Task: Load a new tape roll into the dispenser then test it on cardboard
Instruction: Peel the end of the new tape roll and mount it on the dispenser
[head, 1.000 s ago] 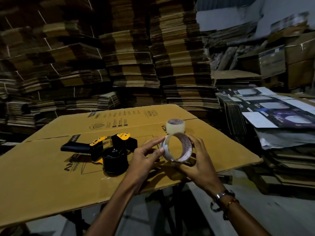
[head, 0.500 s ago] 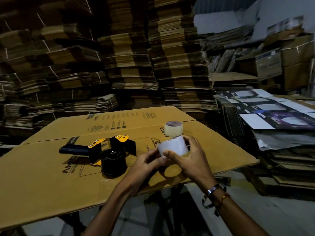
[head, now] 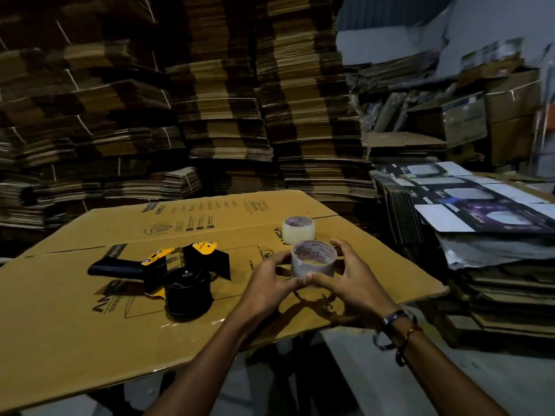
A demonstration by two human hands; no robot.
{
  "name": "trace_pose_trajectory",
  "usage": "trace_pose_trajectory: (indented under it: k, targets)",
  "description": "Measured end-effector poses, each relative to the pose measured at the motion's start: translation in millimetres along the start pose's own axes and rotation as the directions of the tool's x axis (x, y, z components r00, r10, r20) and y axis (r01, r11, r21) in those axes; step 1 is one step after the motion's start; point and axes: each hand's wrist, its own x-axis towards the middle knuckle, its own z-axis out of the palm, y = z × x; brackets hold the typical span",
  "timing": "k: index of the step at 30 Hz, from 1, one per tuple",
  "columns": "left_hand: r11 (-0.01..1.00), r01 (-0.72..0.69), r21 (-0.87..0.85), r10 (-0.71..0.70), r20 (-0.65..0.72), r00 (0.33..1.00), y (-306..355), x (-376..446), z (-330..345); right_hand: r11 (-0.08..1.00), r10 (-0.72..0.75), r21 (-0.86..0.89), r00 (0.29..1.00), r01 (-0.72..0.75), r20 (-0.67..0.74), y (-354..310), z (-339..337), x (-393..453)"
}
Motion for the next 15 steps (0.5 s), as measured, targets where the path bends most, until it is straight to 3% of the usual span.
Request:
trace_pose_trajectory:
  k: [8, 15]
  targets:
    - [0.985, 0.035, 0.167, -0.045, 0.061, 0.997, -1.9, 50.1, 34.4, 0.983, 0.052, -0.17, 0.993, -0.071, -0.11, 31.7, -33.4, 24.8]
    - [0.975, 0.122, 0.185, -0.102, -0.115, 0.988, -28.5, 78.1, 49.1, 0.961, 0.105, -0.238, 0.983, -0.139, -0.149, 57.4, -40.0, 43.7]
